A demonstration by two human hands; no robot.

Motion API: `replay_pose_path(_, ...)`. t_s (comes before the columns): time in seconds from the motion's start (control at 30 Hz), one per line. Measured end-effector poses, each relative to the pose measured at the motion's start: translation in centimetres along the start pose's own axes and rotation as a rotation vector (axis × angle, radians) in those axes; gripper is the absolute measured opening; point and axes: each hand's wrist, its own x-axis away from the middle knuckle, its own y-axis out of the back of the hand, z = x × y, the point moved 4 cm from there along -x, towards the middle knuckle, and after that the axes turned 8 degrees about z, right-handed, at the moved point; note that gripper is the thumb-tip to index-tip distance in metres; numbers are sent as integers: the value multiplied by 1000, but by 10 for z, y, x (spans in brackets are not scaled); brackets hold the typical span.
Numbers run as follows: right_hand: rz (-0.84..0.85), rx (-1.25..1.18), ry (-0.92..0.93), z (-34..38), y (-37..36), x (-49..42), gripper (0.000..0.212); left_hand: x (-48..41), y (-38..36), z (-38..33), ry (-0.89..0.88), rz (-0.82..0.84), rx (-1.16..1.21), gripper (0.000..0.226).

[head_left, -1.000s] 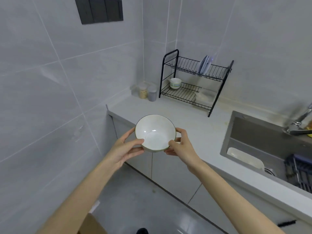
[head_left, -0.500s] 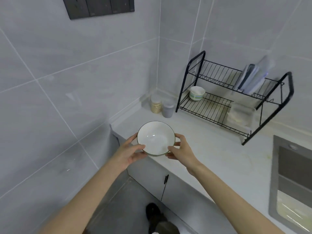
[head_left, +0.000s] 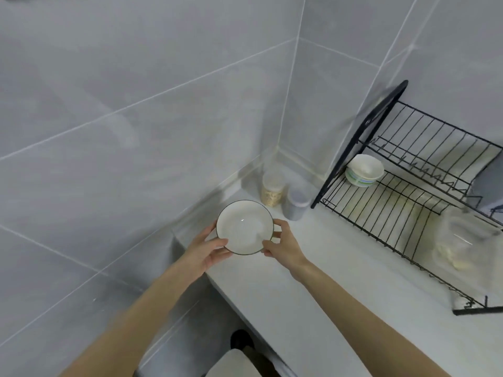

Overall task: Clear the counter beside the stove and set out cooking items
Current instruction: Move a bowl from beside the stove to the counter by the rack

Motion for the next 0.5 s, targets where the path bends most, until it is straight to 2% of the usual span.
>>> replay_pose_path(0.5, 7, 118, -69, 3, 11, -52, 58, -65, 14, -12, 39, 24, -21, 70)
